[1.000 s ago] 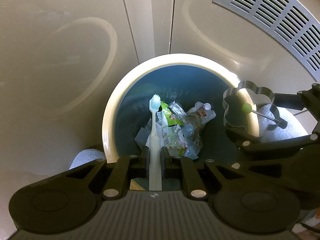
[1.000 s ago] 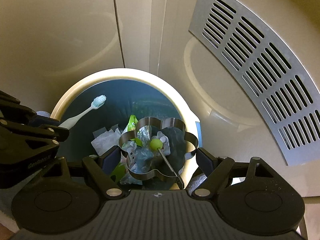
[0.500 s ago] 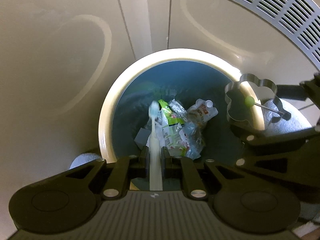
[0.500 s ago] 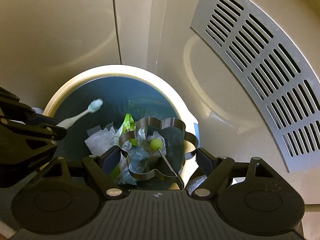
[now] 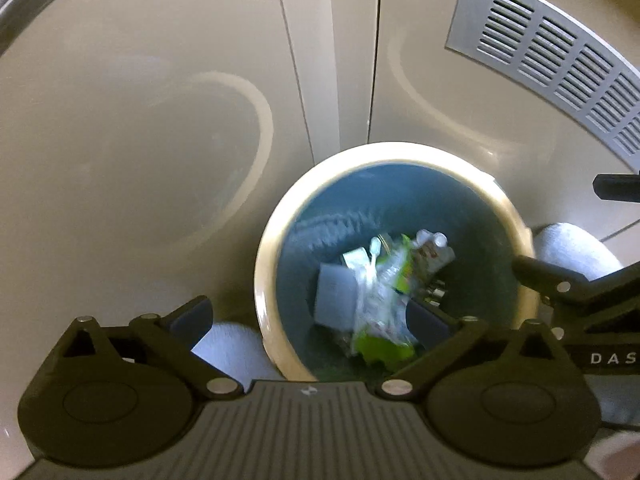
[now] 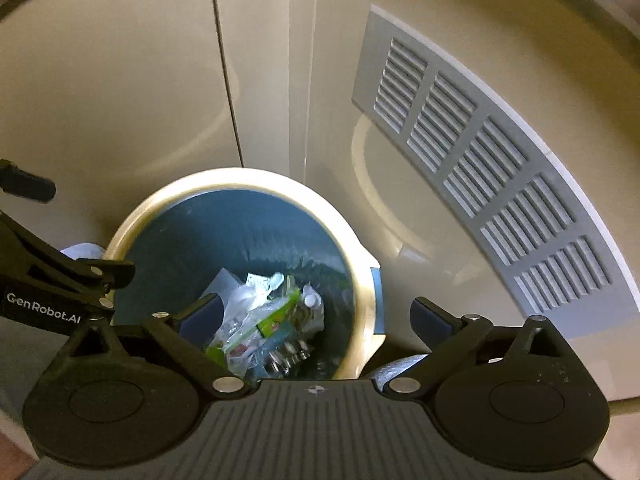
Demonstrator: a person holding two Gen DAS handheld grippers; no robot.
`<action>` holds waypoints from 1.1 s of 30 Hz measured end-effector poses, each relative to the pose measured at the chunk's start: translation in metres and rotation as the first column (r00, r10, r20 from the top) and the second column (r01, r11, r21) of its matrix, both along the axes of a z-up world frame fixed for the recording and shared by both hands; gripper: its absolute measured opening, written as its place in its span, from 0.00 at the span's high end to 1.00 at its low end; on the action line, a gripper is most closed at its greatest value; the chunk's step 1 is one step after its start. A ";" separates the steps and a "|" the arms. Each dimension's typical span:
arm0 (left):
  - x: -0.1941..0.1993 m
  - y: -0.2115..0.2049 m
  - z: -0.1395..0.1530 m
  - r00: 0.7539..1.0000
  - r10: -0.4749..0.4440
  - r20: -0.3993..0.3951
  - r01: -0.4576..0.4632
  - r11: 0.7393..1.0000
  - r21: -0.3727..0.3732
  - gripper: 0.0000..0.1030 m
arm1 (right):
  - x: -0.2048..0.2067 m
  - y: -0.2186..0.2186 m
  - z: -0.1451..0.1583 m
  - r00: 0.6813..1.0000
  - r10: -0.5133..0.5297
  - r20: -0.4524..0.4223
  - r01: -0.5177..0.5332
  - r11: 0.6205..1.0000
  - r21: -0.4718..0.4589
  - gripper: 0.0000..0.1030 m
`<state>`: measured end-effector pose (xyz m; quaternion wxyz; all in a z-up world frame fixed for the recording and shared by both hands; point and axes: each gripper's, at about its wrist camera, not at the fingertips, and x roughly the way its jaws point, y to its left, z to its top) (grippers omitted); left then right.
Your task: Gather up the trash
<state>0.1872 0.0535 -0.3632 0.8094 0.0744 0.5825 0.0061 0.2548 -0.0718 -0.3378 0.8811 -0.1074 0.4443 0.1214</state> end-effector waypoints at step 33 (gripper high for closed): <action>-0.045 0.009 0.054 0.995 0.095 -0.006 -0.095 0.994 -0.050 0.01 | -0.074 -0.004 0.050 0.993 -0.015 0.117 0.017 1.000 -0.019 0.00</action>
